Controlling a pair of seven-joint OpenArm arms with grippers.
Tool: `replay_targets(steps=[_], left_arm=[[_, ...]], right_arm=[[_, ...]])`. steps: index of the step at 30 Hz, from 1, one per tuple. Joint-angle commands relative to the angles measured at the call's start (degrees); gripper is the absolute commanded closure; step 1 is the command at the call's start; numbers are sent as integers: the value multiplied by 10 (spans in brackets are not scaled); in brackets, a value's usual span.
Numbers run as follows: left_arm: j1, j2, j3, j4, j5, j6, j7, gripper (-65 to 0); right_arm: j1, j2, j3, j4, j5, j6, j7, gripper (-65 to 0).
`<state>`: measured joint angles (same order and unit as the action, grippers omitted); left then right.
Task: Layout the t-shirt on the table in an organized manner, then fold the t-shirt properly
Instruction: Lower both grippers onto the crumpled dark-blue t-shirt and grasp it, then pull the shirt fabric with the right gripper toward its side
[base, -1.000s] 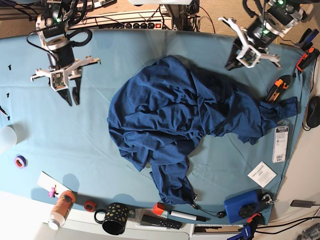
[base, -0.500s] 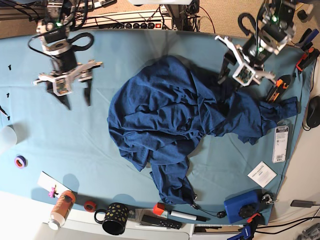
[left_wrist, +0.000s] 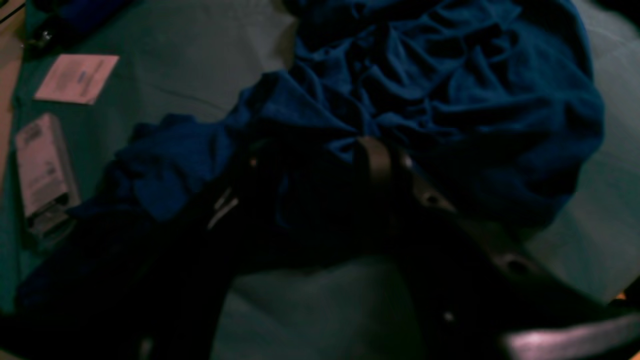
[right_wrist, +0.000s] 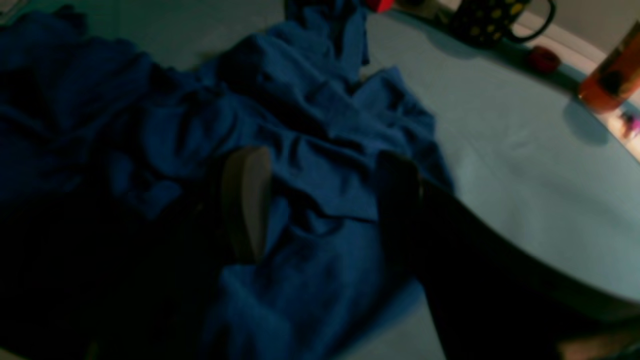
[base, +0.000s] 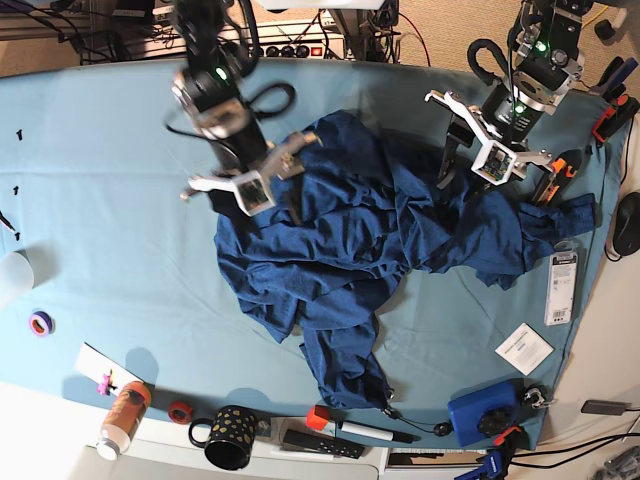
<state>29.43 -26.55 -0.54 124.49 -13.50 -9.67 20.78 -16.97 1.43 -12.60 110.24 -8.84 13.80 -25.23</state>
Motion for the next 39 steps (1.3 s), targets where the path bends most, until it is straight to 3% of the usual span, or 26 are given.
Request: replay_targets(steps=[1,6,18,24,32,39], left_arm=[[-4,-5,-3,10,-2,2,-11,-254],[-11,-5,-3,10,-2,0,-10,-254],[-31,-5,-3,10,-2,-5,8,-254],[-33,-5,-3,10,-2,-5,9,-254],[-36,-5,-3,10,-2,-5,9,-254],[-38,-4,-3,10,-2,-5,9,-254]], right_arm=[[18,-10,-1,-18,2,-3,13,-332],[86,-44,-1,-116,3,3,16,-332],[141,-87,-48,-125,2,9,13,-332],[156,-87,-36,-143,2,6,10,-332],[197,-95,-35,-259,4,6,13,-332],[202,-96,-35,-267,5,10,19,-330]])
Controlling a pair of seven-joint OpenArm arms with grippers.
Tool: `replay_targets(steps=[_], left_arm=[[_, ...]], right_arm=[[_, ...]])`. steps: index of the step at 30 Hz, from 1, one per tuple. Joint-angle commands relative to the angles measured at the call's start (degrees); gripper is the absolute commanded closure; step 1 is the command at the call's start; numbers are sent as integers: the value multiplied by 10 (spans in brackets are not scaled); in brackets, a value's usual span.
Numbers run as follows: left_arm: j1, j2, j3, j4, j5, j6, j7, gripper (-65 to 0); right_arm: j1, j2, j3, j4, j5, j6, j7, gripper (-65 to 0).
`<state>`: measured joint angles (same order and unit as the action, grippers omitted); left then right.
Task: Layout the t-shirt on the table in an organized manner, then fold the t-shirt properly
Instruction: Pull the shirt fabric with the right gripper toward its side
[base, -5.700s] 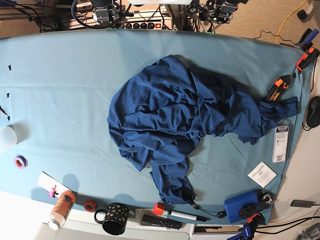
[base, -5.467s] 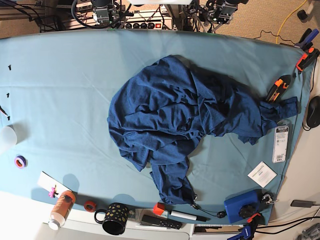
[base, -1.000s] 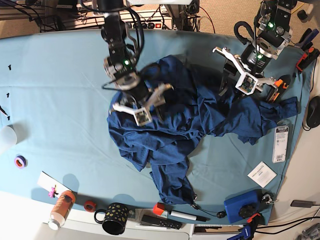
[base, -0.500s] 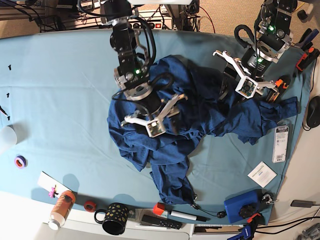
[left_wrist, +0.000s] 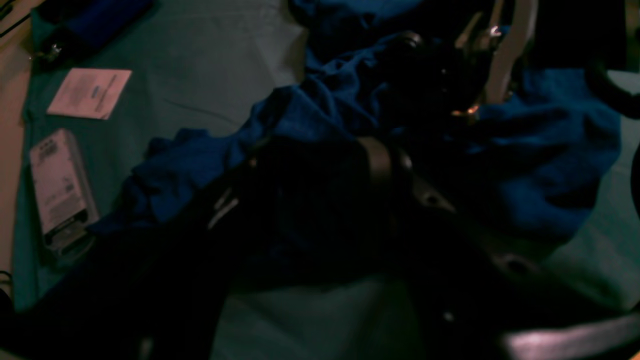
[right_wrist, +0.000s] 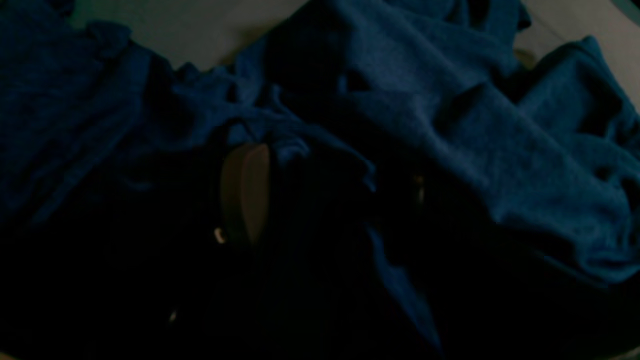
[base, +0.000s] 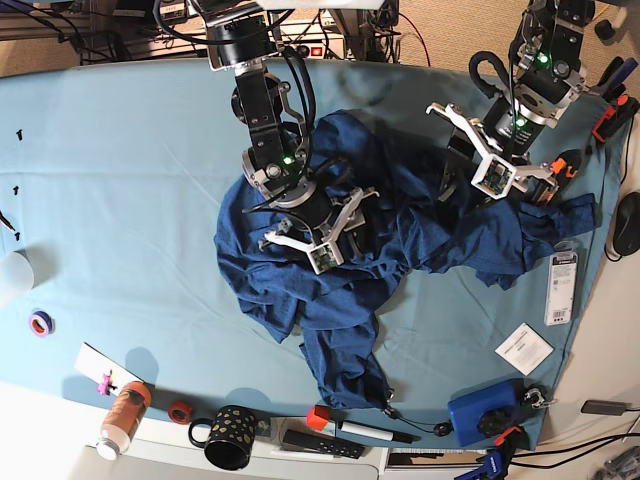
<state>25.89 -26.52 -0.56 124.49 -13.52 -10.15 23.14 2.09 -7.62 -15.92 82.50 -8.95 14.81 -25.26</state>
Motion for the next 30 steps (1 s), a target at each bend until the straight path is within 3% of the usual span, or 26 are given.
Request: replay_targets(steps=[1,7,8,15,21,30], left_arm=[[-2,-5,-3,10,-2,0,-15,-254],[-2,-5,-3,10,-2,0,-15,-254],[-2,-5,-3,10,-2,0,-15,-254],[-2,-5,-3,10,-2,0,-15,-254],[-2,-5,-3,10,-2,0,-15,-254],[-2,-5,-3,10,-2,0,-15,-254]], right_arm=[[11,-5,-2,11,5,0,19,-314],[11,-5,-2,11,5,0,19,-24],[11,-5,-2,11,5,0,19,0],[6,-2,-2,32,-46,0,10,0],[-18,24,-1,141,-86,-2,-42,0],[-108,99,-1,330,-179,-24,-146,0]])
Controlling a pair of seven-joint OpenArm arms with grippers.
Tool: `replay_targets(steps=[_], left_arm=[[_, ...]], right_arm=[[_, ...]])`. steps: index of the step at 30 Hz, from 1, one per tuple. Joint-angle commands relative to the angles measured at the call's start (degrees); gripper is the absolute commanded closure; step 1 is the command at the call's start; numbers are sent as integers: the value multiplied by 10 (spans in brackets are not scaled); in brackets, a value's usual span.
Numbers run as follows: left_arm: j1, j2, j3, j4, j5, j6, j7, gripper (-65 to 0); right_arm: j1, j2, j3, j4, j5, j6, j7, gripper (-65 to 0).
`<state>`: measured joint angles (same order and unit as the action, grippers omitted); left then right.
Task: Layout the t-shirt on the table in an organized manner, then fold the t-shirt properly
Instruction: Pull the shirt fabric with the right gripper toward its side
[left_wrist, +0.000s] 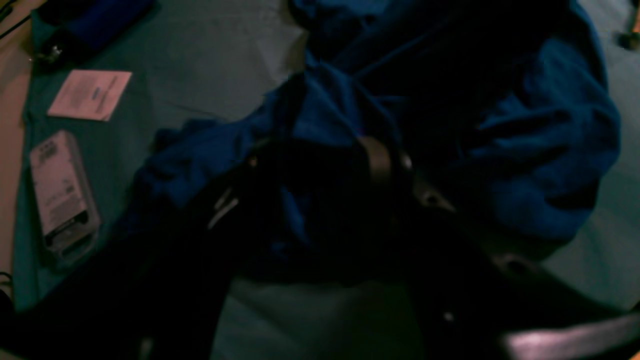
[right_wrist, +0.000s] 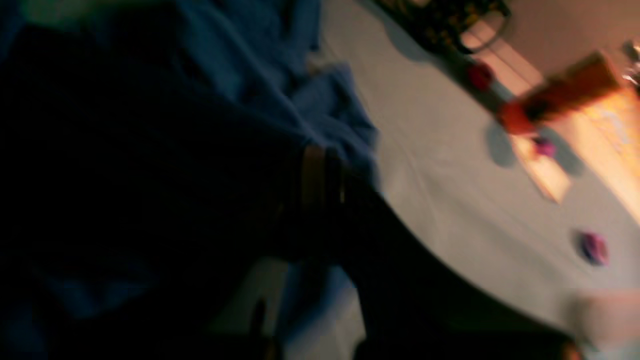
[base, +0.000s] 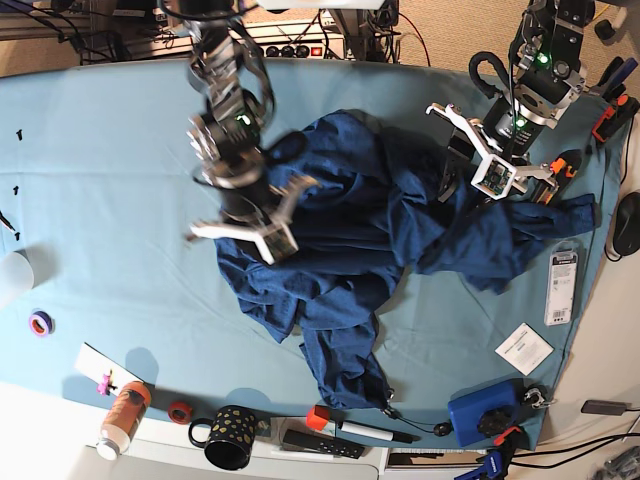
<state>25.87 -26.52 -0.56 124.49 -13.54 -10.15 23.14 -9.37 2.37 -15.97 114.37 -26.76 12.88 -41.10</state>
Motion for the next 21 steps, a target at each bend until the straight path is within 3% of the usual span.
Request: replay_targets(steps=[1,11,16,21], left_arm=[[-2,-5,-3,10,-2,0,-15,-254],[-2,-5,-3,10,-3,-4,-15,-254],[-2,-5,-3,10,-6,-4,-15,-254],[-3,-5,-3,10,-6,-4,-14,-254]], right_arm=[[-8,10,0,27,-16,-11,2,0],[-142,129,0,106,-186,-83,-101,0],[-173,145,0,109,-208,-89,-106,0],[-174,144,0,109,-181,-89,-103,0]])
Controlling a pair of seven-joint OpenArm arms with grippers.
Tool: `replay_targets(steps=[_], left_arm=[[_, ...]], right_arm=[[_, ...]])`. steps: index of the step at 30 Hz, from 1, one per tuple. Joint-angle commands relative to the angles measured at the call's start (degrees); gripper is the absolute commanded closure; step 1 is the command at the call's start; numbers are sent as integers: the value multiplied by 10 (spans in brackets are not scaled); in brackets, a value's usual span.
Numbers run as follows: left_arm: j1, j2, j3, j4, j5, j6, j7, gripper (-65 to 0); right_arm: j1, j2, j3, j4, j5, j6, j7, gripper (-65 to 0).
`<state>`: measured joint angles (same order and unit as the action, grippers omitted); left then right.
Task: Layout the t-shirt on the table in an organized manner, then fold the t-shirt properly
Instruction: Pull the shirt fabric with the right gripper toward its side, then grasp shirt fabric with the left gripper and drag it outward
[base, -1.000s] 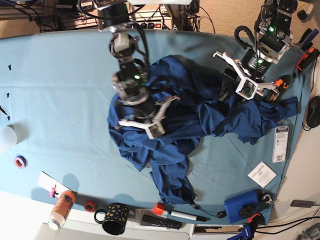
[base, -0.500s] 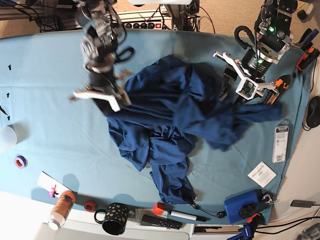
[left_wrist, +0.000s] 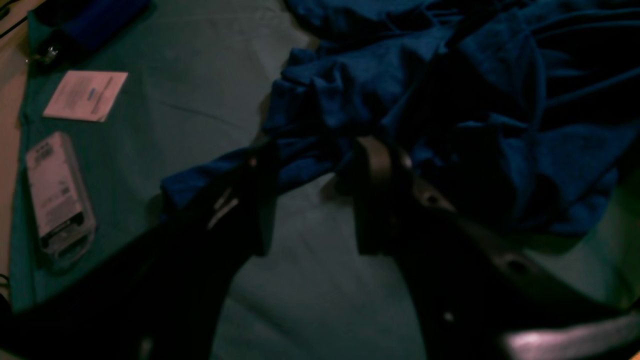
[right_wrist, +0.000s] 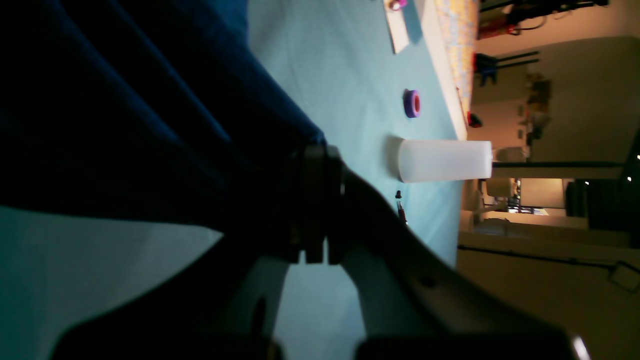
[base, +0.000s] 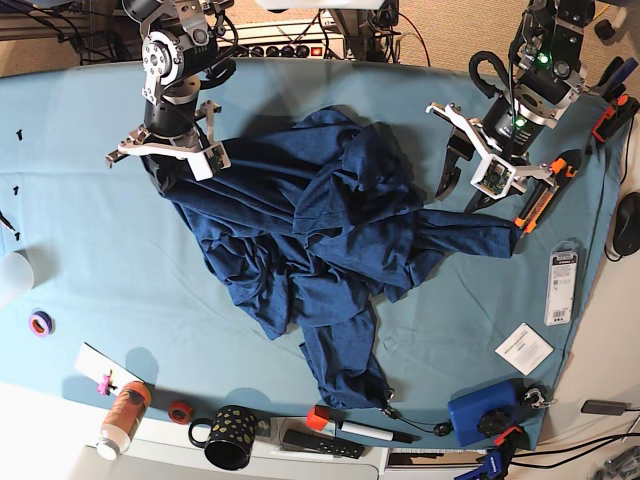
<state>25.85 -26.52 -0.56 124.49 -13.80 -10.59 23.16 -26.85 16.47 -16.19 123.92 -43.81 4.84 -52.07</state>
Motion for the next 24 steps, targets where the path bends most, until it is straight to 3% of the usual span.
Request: replay_targets(steps=[1,4,10,13,15,19,22,24], left_arm=[[-6,-5,-3,9,-3,0,-14,-254],[-27,-5,-3,-5,-15,-6,-8,-254],[-92,1,-3,-86,-130,-97,27,-255],[-119,11,-3,-122,-206,-160,68,-316],[-129,19,-3,-128,-250,-179,92,-356],[-142,45,10,-128,-291,-180,93,-364],[-157,66,42,-128,-278,-173,94,-364],[-170,76,74,-128,-255,-151,94,-364]], right_arm=[[0,3,2,13,-2,-9,7,0],[0,3,2,13,21,-8,7,0],[0,-5,2,13,27,-8,9,0],[1,-12,2,13,30,-8,12,0],[1,-20,2,13,41,-8,18,0],[2,-37,2,13,59,-8,31,0],[2,-38,2,13,59,-8,32,0],[2,-38,2,13,59,-8,32,0]])
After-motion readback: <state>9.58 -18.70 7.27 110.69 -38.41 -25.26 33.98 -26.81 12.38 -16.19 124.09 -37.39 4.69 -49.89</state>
